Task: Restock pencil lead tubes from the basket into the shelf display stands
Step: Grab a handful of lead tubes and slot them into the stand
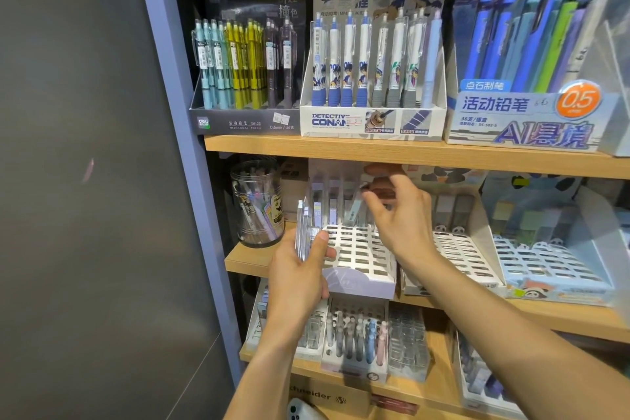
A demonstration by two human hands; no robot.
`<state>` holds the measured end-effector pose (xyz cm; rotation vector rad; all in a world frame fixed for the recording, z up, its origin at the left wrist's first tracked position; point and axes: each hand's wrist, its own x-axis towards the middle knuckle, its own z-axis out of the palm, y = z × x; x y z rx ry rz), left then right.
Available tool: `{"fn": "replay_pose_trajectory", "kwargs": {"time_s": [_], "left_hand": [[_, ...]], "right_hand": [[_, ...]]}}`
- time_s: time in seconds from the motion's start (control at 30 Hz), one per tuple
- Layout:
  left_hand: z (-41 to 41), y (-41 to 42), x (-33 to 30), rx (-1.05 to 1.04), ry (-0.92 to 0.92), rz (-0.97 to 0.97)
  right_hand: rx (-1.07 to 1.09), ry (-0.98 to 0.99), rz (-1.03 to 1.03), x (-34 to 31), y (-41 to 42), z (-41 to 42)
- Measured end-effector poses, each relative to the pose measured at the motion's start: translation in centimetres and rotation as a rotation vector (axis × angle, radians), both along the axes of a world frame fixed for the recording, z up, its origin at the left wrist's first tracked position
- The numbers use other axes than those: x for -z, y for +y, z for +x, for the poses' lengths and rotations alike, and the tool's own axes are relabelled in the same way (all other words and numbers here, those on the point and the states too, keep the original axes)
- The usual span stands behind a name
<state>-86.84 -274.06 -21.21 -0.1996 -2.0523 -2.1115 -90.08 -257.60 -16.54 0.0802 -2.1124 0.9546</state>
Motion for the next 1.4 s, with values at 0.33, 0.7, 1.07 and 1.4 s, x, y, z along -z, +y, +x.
{"fn": "replay_pose_trajectory", "kwargs": {"time_s": [0.33, 0.7, 1.07, 1.4], "left_hand": [[0.0, -0.1, 0.0, 0.001, 0.008, 0.001], [0.0, -0.2, 0.2, 0.016, 0.003, 0.012], [0.2, -0.3, -0.5, 0.186, -0.109, 0.164], [1.2, -0.4, -1.2, 0.307, -0.154, 0.274]], "right_hand": [[-0.053, 0.003, 0.153, -0.4, -0.3, 0.1], [0.061, -0.065, 0.479, 0.3, -0.3, -1.8], [-0.082, -0.056, 0.083, 0.2, -2.5, 2.0], [-0.556, -0.546, -0.678, -0.1, -3.3, 4.2]]}}
